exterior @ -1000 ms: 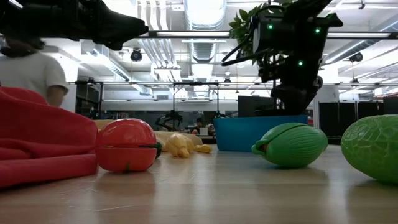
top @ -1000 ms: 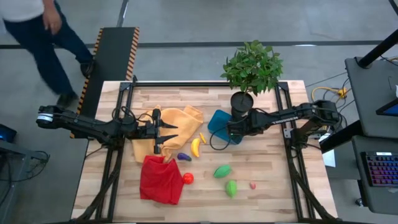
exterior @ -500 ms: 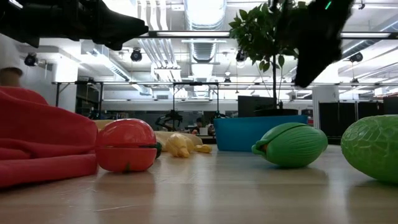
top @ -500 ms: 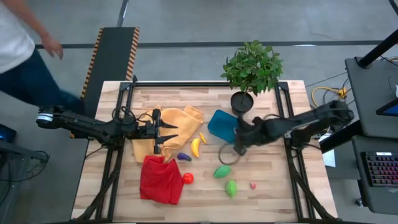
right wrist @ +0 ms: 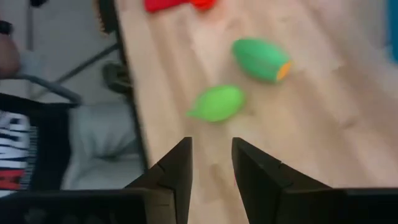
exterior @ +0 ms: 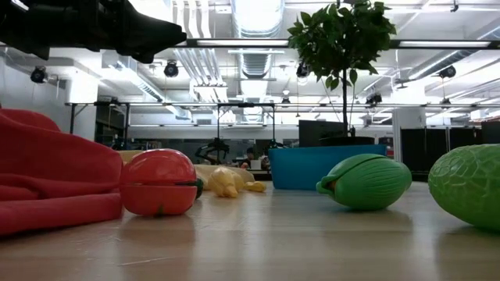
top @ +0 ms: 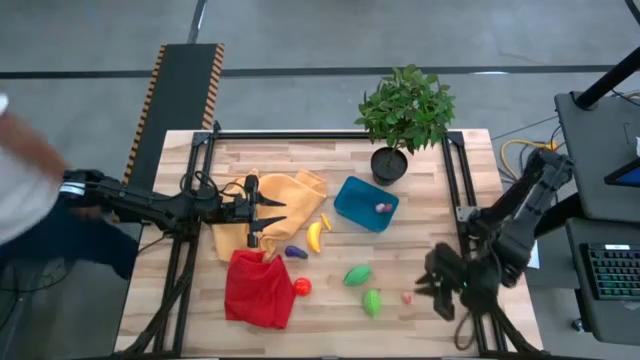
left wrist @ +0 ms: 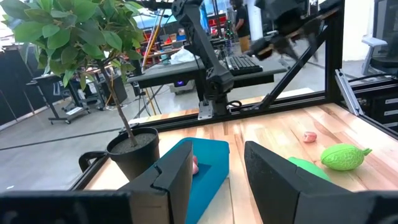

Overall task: Pick and placing Produce into tupperware
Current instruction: Put the pink peach into the blue bin

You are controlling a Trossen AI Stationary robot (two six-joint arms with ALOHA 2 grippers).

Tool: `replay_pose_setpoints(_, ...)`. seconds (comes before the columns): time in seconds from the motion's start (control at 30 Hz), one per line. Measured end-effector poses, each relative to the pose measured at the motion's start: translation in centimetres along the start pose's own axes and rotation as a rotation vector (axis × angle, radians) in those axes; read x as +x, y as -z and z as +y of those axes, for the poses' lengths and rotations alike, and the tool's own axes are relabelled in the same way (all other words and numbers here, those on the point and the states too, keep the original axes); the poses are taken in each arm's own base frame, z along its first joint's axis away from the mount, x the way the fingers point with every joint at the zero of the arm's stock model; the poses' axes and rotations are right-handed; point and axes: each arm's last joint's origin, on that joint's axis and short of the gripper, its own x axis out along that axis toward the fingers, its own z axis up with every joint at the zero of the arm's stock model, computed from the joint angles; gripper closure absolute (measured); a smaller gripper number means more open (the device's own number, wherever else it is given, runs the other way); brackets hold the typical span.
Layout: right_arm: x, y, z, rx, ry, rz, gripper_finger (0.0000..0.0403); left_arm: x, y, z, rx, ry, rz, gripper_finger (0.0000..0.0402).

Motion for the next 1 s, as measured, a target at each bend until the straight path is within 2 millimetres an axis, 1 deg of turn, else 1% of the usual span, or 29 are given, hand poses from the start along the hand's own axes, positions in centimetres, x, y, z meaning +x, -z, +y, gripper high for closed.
replay_pose_setpoints(0.07,0.5,1.1,0.8,0.030,-0.015,0.018,0.0299,0.0,0.0,0.0,0.000,0.000,0.000,0.0269)
replay_pose_setpoints(0.17,1.5,2.4,1.3,0.093,0.017,0.044,0.0295,0.0,0.0,0.0,0.000,0.000,0.000,0.0269)
replay_pose_setpoints(0.3,3.1,3.7,1.7,0.128,0.072,0.083,0.0275,0.0,0.0,0.0,0.000,0.000,0.000,0.0269)
replay_pose_setpoints(0.43,4.6,4.6,1.9,0.142,0.116,0.154,0.0228,0.0,0.0,0.0,0.000,0.000,-0.001,0.0269)
replay_pose_setpoints(0.6,6.5,5.2,1.8,0.157,0.183,0.164,0.0159,0.0,0.0,0.0,0.000,0.000,-0.002,0.0269)
replay_pose_setpoints(0.7,7.9,5.3,1.5,0.220,0.250,0.153,0.0135,0.0,-0.1,0.0,-0.001,-0.002,-0.009,0.0269)
replay_pose_setpoints(0.83,9.6,5.5,1.1,0.258,0.318,0.151,0.0127,0.0,-0.3,0.1,-0.004,-0.007,-0.030,0.0269)
replay_pose_setpoints(1.0,11.1,6.1,0.8,0.283,0.374,0.158,0.0139,0.0,-0.3,0.1,-0.005,-0.007,-0.032,0.0269)
